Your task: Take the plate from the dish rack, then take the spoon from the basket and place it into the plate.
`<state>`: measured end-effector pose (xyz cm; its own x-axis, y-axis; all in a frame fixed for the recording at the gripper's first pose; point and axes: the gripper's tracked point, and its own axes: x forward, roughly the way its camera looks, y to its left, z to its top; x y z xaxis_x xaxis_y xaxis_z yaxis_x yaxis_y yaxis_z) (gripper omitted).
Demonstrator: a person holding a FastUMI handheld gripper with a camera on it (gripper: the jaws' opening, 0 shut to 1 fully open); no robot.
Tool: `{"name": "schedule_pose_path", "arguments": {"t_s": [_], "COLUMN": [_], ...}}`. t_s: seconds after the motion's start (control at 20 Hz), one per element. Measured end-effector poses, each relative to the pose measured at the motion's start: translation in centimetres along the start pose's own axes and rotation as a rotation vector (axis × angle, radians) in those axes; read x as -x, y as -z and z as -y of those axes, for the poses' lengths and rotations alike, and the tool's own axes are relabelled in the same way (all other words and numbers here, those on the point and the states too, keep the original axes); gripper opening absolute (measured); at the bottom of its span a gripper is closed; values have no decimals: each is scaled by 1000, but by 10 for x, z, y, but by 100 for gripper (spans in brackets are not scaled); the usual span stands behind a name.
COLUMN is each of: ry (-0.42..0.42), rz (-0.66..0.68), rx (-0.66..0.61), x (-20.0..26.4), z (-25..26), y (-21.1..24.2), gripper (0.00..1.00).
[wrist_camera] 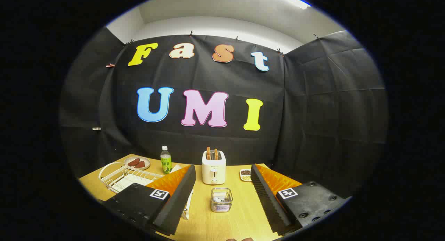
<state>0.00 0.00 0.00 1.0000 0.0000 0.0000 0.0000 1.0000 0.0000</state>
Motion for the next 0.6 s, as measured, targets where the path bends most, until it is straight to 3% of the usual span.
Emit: {"name": "schedule_pose_path", "arguments": {"t_s": [0.6], "ry": [-39], "rz": [-22], "rx": [-30], "x": [-7], "z": [-13], "y": [10], "gripper": [97]}}
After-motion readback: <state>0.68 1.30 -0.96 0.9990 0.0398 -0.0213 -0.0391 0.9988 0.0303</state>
